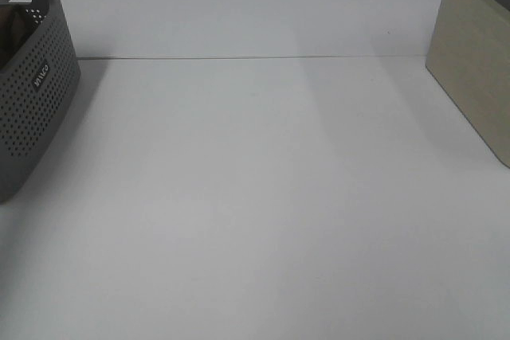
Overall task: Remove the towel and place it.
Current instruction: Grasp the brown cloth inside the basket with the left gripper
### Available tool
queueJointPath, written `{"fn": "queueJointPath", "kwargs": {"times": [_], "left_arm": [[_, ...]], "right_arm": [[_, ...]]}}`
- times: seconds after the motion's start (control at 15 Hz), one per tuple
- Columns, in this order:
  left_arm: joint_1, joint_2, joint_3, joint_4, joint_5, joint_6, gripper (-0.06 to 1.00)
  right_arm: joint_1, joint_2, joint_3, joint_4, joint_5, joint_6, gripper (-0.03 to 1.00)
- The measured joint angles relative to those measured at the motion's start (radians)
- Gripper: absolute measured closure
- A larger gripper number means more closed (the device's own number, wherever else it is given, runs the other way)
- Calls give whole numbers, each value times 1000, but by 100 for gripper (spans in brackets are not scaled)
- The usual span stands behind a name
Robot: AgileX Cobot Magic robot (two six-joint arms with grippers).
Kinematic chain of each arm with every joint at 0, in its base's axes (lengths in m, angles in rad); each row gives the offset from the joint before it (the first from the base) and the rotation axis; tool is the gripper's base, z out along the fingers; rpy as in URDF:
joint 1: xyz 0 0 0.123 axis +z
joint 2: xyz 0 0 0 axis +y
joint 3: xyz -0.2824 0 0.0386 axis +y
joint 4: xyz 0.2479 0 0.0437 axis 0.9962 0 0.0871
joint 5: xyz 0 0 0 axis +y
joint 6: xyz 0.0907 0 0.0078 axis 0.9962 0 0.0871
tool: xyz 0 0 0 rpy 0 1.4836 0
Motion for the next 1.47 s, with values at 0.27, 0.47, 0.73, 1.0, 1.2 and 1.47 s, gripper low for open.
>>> {"fn": "queueJointPath", "kwargs": {"times": [0.27,0.47,0.73,1.0,1.2,1.47], "left_arm": [[0,0,0,0,0,0,94],[0,0,0,-5,0,0,94],[0,0,0,-10,0,0,94],[0,0,0,-13,0,0,94],[0,0,0,-14,0,0,94],[0,0,0,-14,0,0,94]], "right_arm": [[0,0,0,0,0,0,20],[0,0,0,0,0,0,20],[0,0,0,0,0,0,20],[0,0,0,0,0,0,20],[0,0,0,0,0,0,20],[0,0,0,0,0,0,20]]}}
